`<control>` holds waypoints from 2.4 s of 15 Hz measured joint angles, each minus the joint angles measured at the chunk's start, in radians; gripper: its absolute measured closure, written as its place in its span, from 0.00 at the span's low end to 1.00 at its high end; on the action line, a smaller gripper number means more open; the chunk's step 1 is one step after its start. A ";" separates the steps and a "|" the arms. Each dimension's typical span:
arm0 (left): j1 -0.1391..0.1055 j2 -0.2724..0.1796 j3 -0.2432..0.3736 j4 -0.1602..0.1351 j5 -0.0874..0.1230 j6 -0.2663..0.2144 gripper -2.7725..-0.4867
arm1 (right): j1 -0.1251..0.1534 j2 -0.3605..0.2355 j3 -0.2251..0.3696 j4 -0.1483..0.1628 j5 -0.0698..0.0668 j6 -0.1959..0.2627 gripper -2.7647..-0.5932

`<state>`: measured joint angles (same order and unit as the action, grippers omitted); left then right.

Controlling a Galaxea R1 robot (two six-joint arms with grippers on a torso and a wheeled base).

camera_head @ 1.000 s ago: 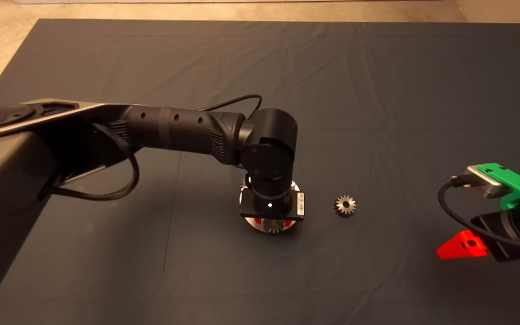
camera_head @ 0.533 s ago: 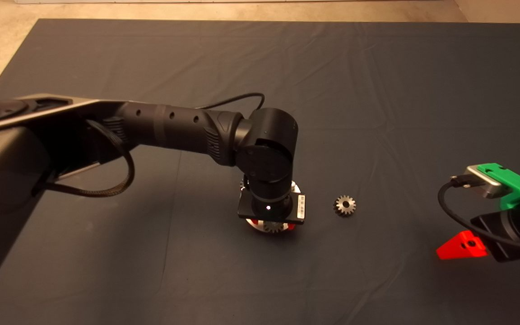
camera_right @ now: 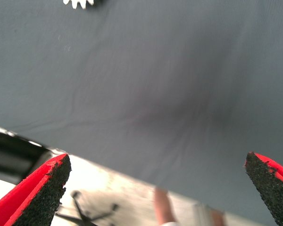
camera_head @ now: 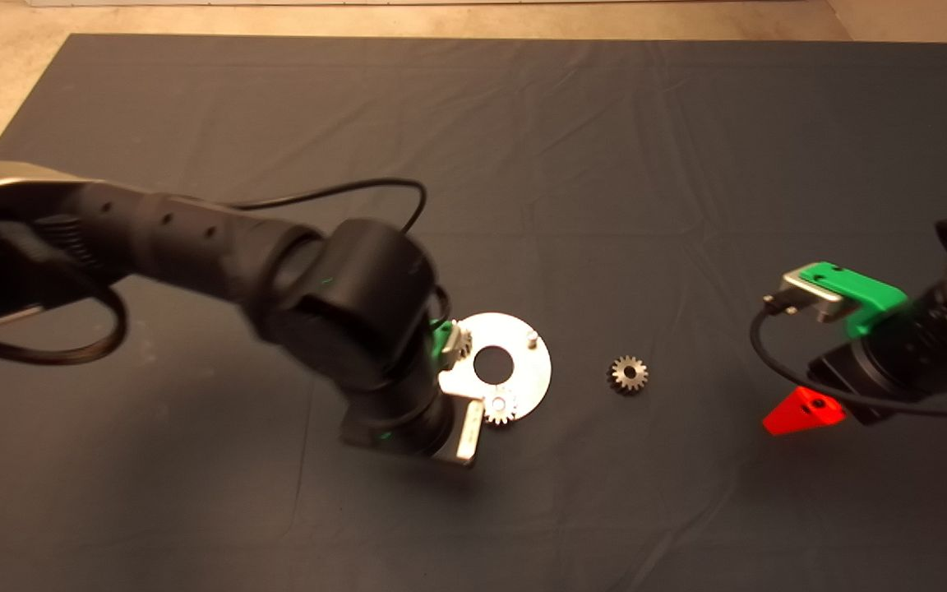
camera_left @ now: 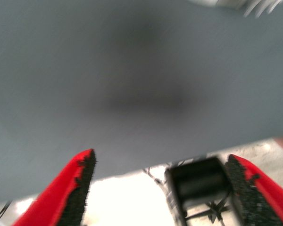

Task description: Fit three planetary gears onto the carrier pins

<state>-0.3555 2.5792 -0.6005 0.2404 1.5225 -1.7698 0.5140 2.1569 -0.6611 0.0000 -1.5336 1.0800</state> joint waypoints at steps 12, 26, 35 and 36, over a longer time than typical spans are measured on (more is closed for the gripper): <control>-0.006 -0.206 0.219 -0.056 0.004 -0.032 0.26 | -0.113 0.205 -0.149 -0.035 0.006 -0.536 0.01; -0.006 -0.214 0.209 -0.073 0.004 -0.032 0.26 | -0.212 0.251 -0.251 -0.317 0.007 -0.853 0.01; -0.006 -0.214 0.201 -0.092 0.004 -0.032 0.26 | -0.224 0.257 -0.177 -0.339 0.007 -0.874 0.01; -0.006 -0.214 0.201 -0.092 0.004 -0.032 0.26 | -0.231 0.258 -0.172 -0.343 0.006 -0.874 0.01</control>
<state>-0.3611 2.3653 -0.3991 0.1486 1.5268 -1.8017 0.2832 2.4151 -0.8326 -0.3430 -1.5272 0.2062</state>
